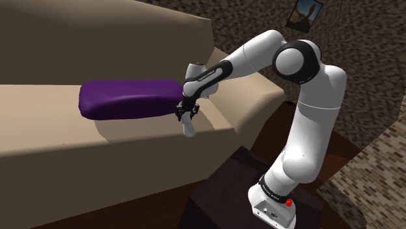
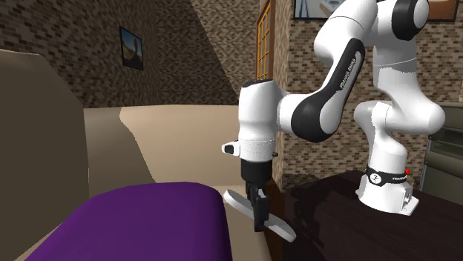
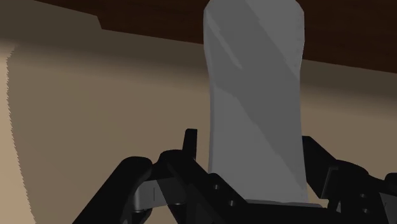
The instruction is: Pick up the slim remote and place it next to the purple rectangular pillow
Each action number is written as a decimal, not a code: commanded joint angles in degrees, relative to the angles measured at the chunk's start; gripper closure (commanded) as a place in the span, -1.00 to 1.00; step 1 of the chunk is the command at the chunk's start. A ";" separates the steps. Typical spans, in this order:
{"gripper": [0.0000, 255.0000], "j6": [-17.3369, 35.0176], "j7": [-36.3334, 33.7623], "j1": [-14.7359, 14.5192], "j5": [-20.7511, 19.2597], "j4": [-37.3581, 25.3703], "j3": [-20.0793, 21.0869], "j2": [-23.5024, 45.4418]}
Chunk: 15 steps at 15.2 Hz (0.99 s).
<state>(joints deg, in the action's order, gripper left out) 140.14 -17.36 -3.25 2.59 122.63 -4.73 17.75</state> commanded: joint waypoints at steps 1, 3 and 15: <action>1.00 -0.05 -0.07 -0.11 0.03 0.14 0.11 0.48; -1.00 0.01 0.13 0.02 0.08 0.04 0.07 0.63; -1.00 -6.42 -0.57 -0.31 -0.71 -1.20 -0.20 -4.57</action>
<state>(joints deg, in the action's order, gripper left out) 133.89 -17.90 -3.54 1.91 121.33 -4.91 13.39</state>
